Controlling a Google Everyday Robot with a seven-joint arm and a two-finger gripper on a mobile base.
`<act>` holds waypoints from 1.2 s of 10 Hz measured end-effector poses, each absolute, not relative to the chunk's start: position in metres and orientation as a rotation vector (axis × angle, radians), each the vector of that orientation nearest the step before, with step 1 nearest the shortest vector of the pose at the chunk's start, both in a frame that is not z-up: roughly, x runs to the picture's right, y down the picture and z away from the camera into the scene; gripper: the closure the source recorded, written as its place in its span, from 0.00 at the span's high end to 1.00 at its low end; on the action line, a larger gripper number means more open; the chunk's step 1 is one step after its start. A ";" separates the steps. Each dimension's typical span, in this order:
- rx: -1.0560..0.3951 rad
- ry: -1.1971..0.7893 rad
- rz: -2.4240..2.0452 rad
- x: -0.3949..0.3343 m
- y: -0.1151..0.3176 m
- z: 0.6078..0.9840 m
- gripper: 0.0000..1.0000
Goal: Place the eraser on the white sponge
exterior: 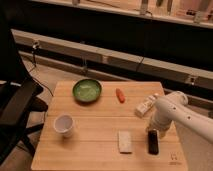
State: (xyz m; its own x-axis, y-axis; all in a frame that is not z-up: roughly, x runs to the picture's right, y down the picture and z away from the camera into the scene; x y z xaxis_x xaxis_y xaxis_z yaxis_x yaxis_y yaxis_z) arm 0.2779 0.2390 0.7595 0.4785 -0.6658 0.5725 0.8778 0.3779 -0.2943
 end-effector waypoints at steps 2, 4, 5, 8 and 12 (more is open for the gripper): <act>-0.615 -0.374 -1.013 0.288 0.238 0.758 0.80; -0.640 -0.387 -1.007 0.294 0.246 0.769 0.80; -0.660 -0.400 -1.010 0.293 0.251 0.776 0.80; -0.711 -0.424 -1.026 0.285 0.267 0.793 0.60; -0.726 -0.426 -1.036 0.278 0.273 0.792 0.20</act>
State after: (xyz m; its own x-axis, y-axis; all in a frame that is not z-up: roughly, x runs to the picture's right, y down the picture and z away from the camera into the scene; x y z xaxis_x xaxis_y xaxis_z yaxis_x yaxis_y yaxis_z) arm 0.2778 0.2727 0.7922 0.4600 -0.6215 0.6342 0.8878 0.3112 -0.3390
